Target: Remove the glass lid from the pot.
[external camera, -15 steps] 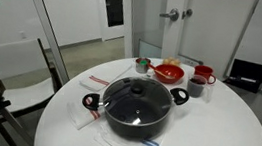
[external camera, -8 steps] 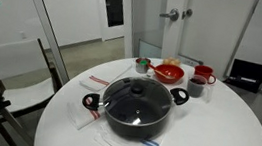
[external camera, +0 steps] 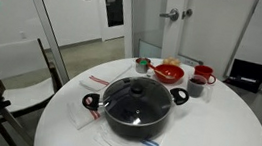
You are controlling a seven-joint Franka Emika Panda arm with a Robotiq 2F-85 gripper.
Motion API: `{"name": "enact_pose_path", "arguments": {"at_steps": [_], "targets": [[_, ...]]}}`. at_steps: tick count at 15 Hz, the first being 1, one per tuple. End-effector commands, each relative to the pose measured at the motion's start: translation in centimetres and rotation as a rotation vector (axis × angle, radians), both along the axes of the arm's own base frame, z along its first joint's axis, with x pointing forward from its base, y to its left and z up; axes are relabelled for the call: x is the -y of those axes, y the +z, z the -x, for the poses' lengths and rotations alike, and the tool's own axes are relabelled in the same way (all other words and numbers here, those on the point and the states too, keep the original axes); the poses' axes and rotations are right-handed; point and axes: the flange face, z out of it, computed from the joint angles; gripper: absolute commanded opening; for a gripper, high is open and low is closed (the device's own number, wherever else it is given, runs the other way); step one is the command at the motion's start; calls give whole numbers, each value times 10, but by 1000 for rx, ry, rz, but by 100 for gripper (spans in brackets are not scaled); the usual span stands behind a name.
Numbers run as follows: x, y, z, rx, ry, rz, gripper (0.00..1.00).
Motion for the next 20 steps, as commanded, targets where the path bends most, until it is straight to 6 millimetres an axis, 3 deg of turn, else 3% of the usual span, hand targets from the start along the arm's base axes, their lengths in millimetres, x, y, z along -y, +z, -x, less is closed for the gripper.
{"name": "enact_pose_path", "arguments": {"at_steps": [1, 10, 20], "targets": [[10, -38, -46, -27, -13, -30, 100], [22, -127, -95, -140, -47, -54, 100], [35, -209, -107, -221, -87, -55, 100]]}}
